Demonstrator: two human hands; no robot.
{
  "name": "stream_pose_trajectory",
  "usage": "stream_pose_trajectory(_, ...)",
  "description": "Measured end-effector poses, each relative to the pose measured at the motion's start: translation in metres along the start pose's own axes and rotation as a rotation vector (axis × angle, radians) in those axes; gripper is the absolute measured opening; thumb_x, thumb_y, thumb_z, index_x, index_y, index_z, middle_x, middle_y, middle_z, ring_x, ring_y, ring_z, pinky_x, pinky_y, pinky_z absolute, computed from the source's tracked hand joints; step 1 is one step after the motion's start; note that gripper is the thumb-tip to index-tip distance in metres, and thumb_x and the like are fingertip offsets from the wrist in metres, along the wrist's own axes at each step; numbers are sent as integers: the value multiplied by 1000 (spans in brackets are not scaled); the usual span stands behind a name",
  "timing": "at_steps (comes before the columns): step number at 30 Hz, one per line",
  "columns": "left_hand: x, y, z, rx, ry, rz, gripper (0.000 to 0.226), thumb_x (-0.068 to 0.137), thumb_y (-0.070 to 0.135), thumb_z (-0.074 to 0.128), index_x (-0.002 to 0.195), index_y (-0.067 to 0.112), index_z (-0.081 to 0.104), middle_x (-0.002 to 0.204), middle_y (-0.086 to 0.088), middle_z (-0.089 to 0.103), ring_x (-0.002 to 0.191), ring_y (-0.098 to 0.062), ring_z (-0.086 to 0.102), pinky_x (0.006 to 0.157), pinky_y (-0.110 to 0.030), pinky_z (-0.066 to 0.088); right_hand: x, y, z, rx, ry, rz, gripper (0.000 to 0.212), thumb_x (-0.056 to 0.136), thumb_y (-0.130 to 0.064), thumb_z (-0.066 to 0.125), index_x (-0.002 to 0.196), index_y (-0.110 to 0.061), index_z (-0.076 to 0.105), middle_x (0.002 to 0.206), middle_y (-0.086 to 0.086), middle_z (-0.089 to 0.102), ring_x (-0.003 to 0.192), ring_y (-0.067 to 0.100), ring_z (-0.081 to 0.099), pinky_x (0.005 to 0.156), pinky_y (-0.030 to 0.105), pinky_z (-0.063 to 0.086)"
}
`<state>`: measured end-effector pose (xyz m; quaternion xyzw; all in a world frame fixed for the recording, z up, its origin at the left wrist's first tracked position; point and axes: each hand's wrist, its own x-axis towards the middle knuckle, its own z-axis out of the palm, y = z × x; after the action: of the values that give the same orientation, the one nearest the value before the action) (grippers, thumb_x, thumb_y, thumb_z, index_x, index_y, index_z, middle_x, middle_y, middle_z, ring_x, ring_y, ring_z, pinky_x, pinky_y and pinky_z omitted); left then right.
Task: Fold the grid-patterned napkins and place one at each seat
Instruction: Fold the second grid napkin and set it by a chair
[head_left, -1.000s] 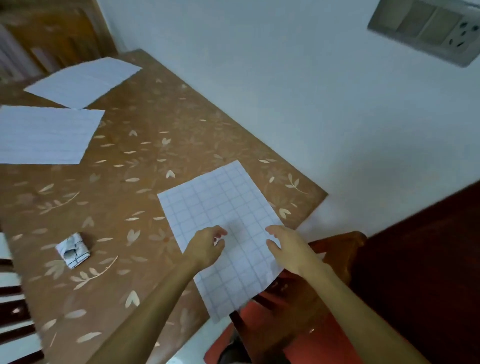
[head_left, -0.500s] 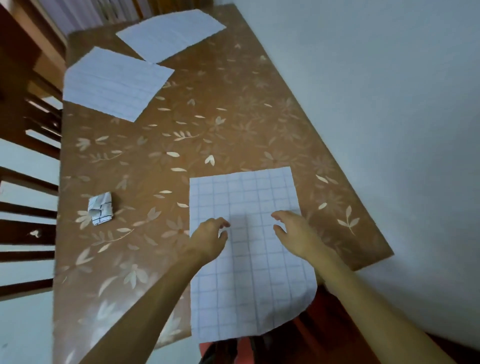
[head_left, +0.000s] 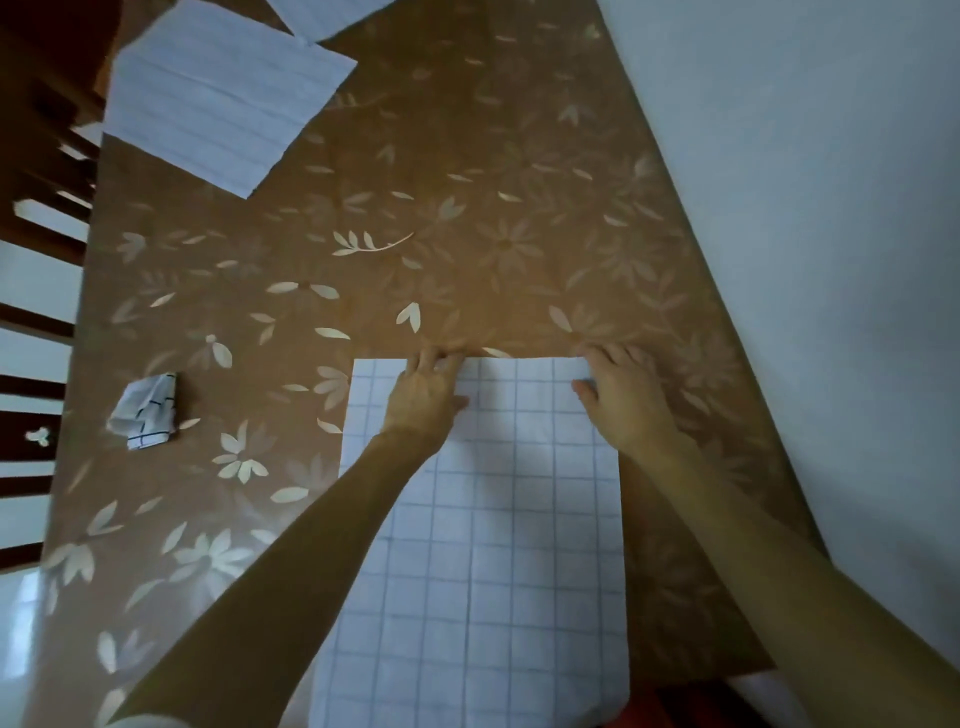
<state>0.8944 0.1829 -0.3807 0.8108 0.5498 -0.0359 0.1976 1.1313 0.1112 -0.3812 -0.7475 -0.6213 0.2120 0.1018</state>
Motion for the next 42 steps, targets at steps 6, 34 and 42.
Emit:
stream_pose_trajectory(6,20,-14,-1,-1,16,-30,71,78,30,83,141,26,51,130,-10,56,118,-32,49,100,-42,46,22,8,9,-3,-36,12,57,84,-30,77,134,-11,57,129,11,56,119,33,47,100,39,37)
stream_pose_trajectory(34,-118,-21,-203,-108,251,236,12,90,25,72,88,16,65,80,2,65,76,-24,62,61,-33,45,-102,-77,-176,190,238,-92,28,82,-11,77,108,-8,67,104,8,68,95,25,60,82,35,49)
stream_pose_trajectory(42,-186,-12,-269,-135,431,408,7,85,19,78,89,17,73,88,2,73,82,-19,66,70,-36,56,-165,-116,-241,27,358,-127,10,87,-12,71,92,-4,72,91,15,68,86,31,64,76,38,50)
